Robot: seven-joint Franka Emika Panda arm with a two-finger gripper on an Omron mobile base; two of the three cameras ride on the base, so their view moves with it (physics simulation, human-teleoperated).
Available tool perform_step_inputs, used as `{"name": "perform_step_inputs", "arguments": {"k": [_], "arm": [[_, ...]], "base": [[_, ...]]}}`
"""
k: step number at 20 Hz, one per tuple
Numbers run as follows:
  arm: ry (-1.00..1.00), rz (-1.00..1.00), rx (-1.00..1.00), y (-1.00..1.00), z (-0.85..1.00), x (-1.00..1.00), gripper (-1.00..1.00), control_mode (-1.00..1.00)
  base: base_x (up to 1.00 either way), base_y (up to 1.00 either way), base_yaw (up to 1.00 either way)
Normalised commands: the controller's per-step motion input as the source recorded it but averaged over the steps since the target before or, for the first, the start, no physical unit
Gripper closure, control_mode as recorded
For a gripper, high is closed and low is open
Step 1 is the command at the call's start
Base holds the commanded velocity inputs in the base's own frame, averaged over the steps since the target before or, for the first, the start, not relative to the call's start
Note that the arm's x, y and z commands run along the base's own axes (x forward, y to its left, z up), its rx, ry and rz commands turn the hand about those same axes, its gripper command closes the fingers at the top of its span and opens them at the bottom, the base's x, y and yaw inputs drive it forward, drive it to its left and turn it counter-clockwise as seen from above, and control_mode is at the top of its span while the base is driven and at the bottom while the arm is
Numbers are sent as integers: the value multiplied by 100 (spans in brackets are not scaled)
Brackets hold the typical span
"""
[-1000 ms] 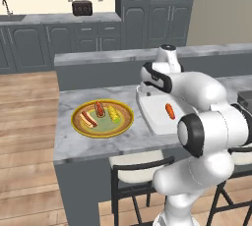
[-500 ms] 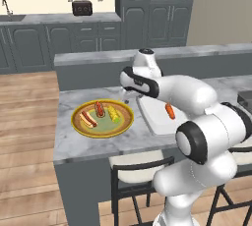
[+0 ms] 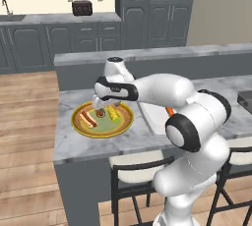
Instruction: Place one cooked food and one vegetable from the large plate to each tupperware container.
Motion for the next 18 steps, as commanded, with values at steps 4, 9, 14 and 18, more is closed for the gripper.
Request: {"name": "perform_step_inputs", "arguments": {"k": [4, 9, 14, 18], "arm": [[-2, 1, -2, 87, -17, 38, -100, -100], [10, -2, -4, 65, -70, 51, -100, -100], [11, -11, 0, 9, -76, 37, -100, -100], [4, -8, 0, 15, -37, 0, -100, -100]], "base": [[0, 0, 0], [0, 0, 0], [0, 0, 0], [0, 0, 0]]}}
